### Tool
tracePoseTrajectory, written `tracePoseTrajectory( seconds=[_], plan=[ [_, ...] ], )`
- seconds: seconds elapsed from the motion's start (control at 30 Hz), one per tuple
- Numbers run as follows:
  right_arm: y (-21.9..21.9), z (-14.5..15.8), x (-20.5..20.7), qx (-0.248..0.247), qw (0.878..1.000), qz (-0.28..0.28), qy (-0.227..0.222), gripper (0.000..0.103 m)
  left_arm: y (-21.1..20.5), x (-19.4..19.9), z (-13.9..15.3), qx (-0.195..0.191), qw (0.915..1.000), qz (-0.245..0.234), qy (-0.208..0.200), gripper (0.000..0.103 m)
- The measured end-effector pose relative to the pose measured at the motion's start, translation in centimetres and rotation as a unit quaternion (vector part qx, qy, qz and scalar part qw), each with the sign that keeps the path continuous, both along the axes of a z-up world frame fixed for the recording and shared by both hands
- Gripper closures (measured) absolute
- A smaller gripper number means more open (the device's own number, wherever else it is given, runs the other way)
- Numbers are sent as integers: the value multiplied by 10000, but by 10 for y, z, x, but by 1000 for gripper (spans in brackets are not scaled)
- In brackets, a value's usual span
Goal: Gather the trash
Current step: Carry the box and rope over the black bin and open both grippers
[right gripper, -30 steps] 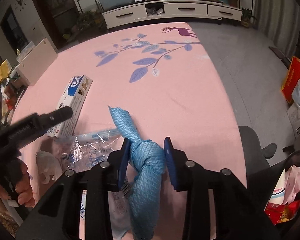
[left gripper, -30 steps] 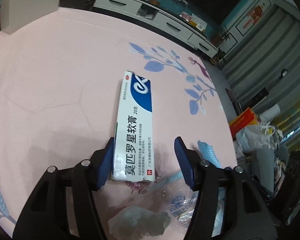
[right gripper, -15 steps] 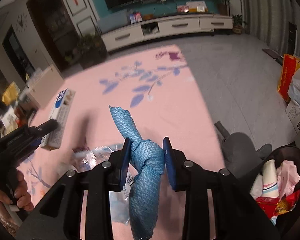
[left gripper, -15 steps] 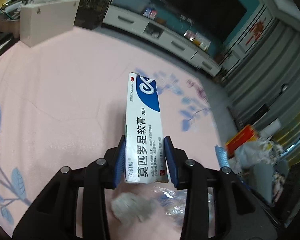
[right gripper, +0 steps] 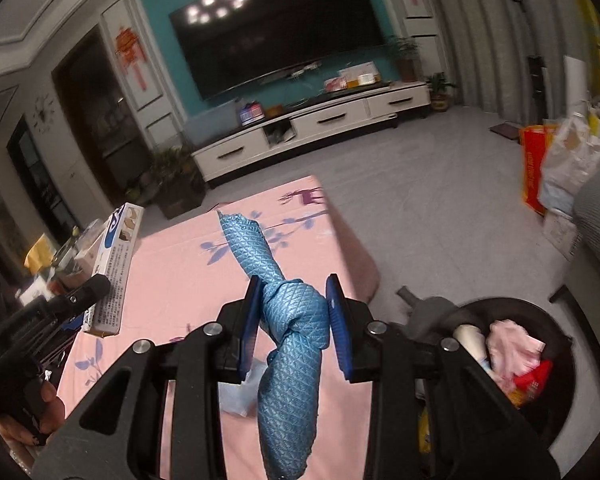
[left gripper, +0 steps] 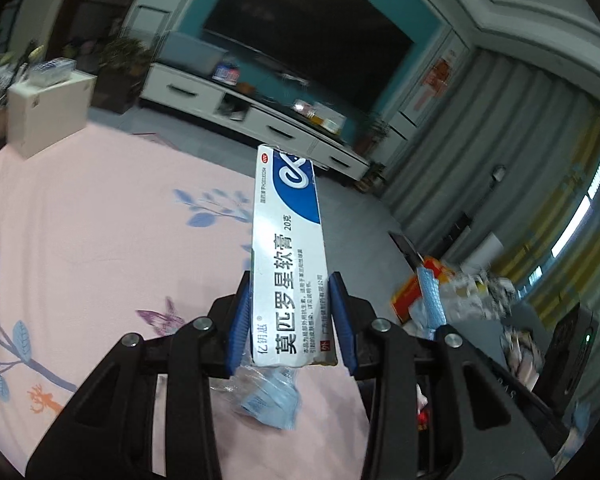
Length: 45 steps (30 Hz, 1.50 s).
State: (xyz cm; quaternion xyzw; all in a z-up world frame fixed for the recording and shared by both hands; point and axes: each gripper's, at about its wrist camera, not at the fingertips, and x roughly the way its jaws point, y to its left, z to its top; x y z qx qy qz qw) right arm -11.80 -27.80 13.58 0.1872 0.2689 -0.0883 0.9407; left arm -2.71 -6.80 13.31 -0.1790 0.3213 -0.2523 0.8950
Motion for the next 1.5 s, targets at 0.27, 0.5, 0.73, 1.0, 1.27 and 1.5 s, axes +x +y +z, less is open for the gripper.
tracePoseTrajectory(
  seconds=[0.27,0.5,0.73,1.0,1.27,1.5],
  plan=[
    [-57,0,-52,326,9961,-808,-146,70,-80,-50,-3,448,9938,-1010,-118,65],
    [-97,-10,-78,583,9901,-1270,-113,70,-151,-80,-20,586,9837,-1696,141,65],
    [-130,-31,-93,1066,9815,-1590,22,68,-213,-88,-64,854,9672,-2274,745,65],
    [-156,-59,-83,1337,9731,-1814,487,68,-254,-87,-108,1258,9524,-2484,1239,65],
    [-176,-98,-67,1618,9600,-1989,1122,68,-275,-86,-133,1417,9424,-2567,1608,64],
    [-178,-117,-53,1556,9556,-1945,1572,68,-285,-84,-147,1557,9403,-2494,1717,64]
  ],
)
